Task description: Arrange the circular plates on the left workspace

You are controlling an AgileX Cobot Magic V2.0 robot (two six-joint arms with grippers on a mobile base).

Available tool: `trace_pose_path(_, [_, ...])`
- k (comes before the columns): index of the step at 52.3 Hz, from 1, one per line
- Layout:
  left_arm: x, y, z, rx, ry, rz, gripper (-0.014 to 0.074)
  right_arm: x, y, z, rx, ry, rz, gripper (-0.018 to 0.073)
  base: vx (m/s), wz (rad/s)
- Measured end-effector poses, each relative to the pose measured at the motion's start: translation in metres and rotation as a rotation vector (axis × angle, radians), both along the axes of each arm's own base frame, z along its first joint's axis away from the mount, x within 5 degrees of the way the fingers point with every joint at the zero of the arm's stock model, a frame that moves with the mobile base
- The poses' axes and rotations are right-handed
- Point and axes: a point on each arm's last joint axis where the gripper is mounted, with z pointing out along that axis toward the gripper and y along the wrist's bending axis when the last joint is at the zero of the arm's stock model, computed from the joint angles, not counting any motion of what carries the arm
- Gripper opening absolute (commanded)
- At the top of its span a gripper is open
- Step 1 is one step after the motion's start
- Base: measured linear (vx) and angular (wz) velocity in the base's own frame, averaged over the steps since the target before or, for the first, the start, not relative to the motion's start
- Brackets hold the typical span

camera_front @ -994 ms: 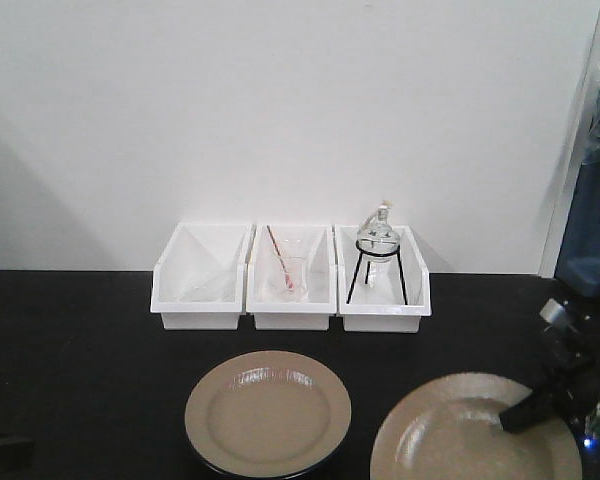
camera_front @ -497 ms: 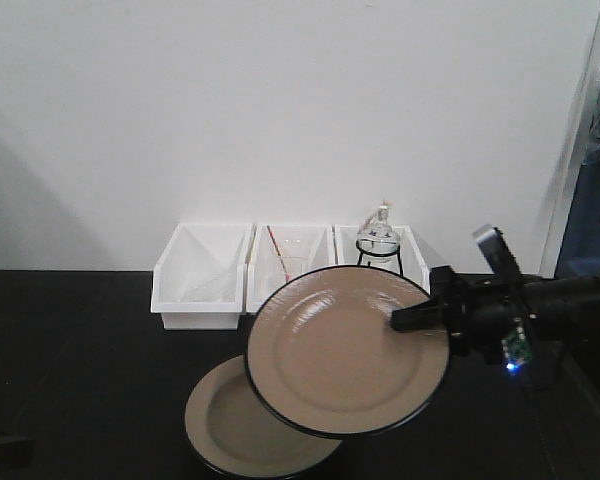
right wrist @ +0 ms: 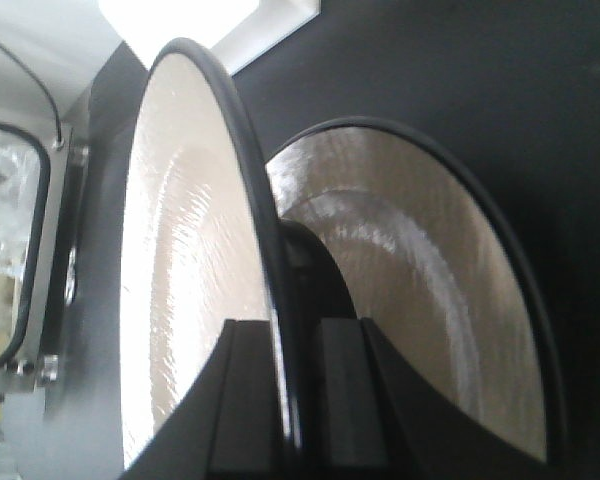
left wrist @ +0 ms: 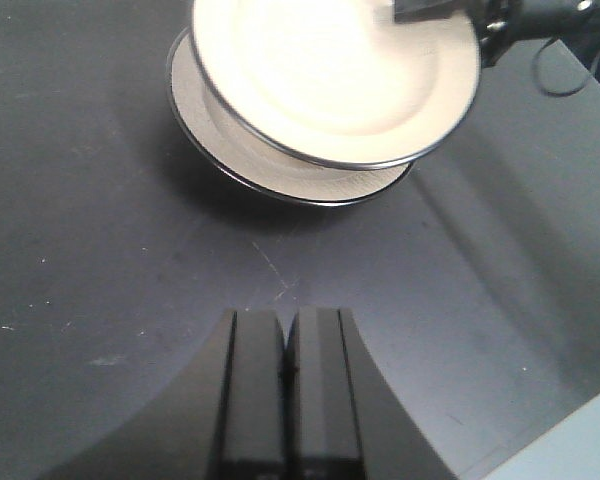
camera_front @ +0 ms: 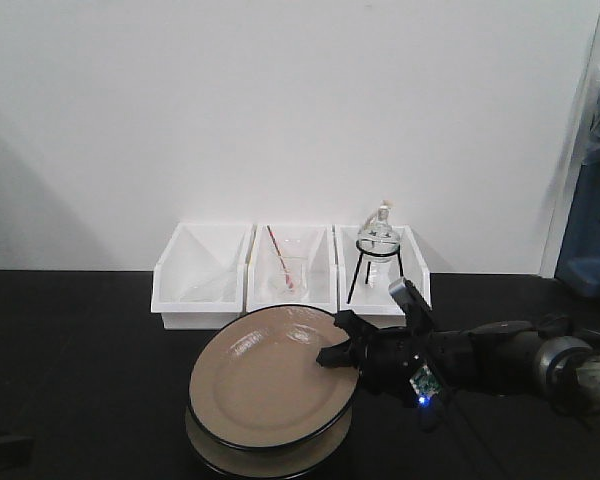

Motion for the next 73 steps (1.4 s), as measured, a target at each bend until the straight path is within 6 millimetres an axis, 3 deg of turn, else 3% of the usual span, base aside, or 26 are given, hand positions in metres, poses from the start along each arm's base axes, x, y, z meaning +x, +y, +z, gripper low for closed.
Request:
trace_pose_path(15, [0.0, 0.0, 0.0, 0.0, 0.0, 0.0, 0.0, 0.004, 0.001, -0.025, -0.003, 0.037, -0.033, 0.0029, 0.0, 0.0])
trace_pose_path(20, [0.0, 0.0, 0.0, 0.0, 0.0, 0.0, 0.0, 0.005, 0.001, -0.026, -0.007, 0.027, -0.028, 0.0122, 0.0, 0.0])
trace_pose_path(32, [0.0, 0.0, 0.0, 0.0, 0.0, 0.0, 0.0, 0.003, 0.003, -0.025, -0.062, -0.064, 0.058, 0.0442, 0.0, 0.0])
trace_pose_path(37, [0.0, 0.0, 0.0, 0.0, 0.0, 0.0, 0.0, 0.001, 0.003, -0.027, -0.14, -0.135, 0.138, 0.0496, 0.0, 0.0])
trace_pose_path(48, [0.0, 0.0, 0.0, 0.0, 0.0, -0.001, 0.0, -0.003, 0.0, -0.012, -0.352, -0.352, 0.316, 0.0487, 0.0, 0.0])
trace_pose_path(66, [0.0, 0.0, 0.0, 0.0, 0.001, -0.001, 0.0, -0.003, -0.015, 0.022, -0.688, -0.563, 0.401, 0.0475, 0.0, 0.0])
trace_pose_path(73, [0.0, 0.0, 0.0, -0.001, 0.001, -0.001, 0.0, -0.005, -0.018, 0.025, -0.758, -0.589, 0.442, 0.0391, 0.0, 0.0])
